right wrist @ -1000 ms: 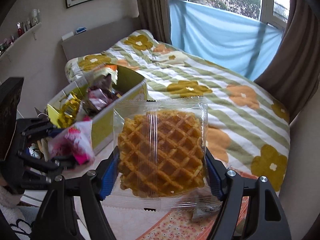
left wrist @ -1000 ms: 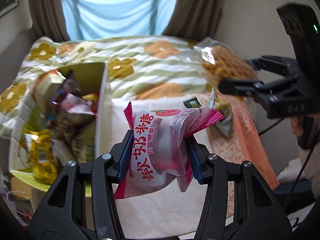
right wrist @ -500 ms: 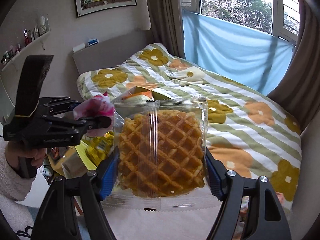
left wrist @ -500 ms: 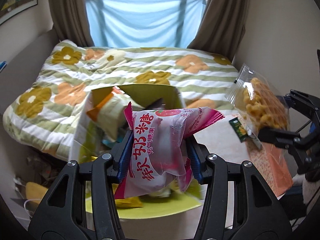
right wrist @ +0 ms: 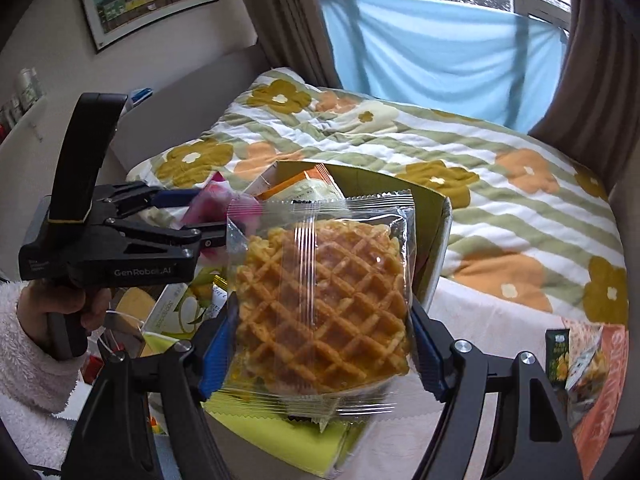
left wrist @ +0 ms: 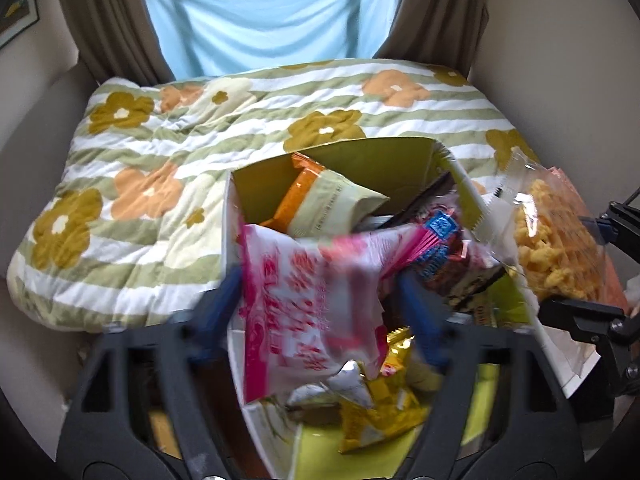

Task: Organize snacks
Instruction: 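Carry the pink candy bag and waffle packet over the box and open both tools, then move both open tools back toward the green biscuit packet on the table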

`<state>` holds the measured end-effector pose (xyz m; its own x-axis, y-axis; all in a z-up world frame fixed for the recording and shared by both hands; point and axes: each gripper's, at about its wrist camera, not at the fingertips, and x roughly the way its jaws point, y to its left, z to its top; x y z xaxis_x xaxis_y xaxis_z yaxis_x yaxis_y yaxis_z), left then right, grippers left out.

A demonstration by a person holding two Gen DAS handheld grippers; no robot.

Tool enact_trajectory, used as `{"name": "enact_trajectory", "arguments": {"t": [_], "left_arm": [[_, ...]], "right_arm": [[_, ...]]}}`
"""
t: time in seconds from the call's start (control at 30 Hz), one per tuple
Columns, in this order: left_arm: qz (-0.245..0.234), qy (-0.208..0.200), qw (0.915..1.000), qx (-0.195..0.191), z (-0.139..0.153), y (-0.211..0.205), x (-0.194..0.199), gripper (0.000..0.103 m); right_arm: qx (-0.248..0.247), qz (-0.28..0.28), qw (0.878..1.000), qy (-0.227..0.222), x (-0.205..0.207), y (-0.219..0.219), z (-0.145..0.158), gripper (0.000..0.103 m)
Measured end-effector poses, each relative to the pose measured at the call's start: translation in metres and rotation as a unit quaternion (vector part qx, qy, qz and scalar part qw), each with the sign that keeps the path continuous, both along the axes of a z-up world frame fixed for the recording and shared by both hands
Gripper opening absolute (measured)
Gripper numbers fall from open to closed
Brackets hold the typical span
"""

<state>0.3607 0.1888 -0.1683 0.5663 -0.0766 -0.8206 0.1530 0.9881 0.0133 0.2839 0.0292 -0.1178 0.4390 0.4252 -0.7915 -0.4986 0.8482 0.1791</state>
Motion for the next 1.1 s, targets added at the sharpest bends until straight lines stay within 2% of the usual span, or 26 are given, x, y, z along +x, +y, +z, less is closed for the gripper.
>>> {"name": "enact_trajectory", "arguments": {"t": [0.03,0.2,0.6,0.67,0.73,0.77,0.9,1.1], "left_arm": [[0.0,-0.007,1.0,-0.004,0.001,0.003,0.001,0.103],[-0.012,0.001,0.9994,-0.031,0.003,0.011,0.005,0.103],[0.007,0.009,0.9994,-0.032,0.01,0.017,-0.017,0.103],[0.01,0.008,0.9993,-0.034,0.011,0.019,-0.02,0.103],[0.015,0.006,0.9989,-0.043,0.012,0.019,-0.025,0.103],[0.016,0.006,0.9988,-0.047,0.012,0.02,-0.028,0.103],[0.031,0.006,0.9982,-0.05,0.012,0.026,-0.038,0.103],[0.045,0.009,0.997,-0.063,0.013,0.034,-0.052,0.103]], "right_arm": [[-0.005,-0.005,1.0,0.002,-0.001,0.001,-0.001,0.072],[-0.034,-0.023,0.999,0.007,-0.007,0.005,-0.006,0.072],[-0.022,-0.028,0.999,0.012,-0.022,0.01,-0.01,0.073],[-0.019,-0.026,0.999,0.006,-0.025,0.011,-0.008,0.077],[-0.002,-0.026,1.0,-0.004,-0.027,0.01,-0.004,0.099],[0.004,-0.027,1.0,-0.011,-0.03,0.01,-0.002,0.103],[-0.007,-0.023,0.999,-0.038,-0.038,0.013,0.005,0.103],[-0.003,-0.032,0.999,-0.026,-0.045,0.011,0.006,0.103]]}}
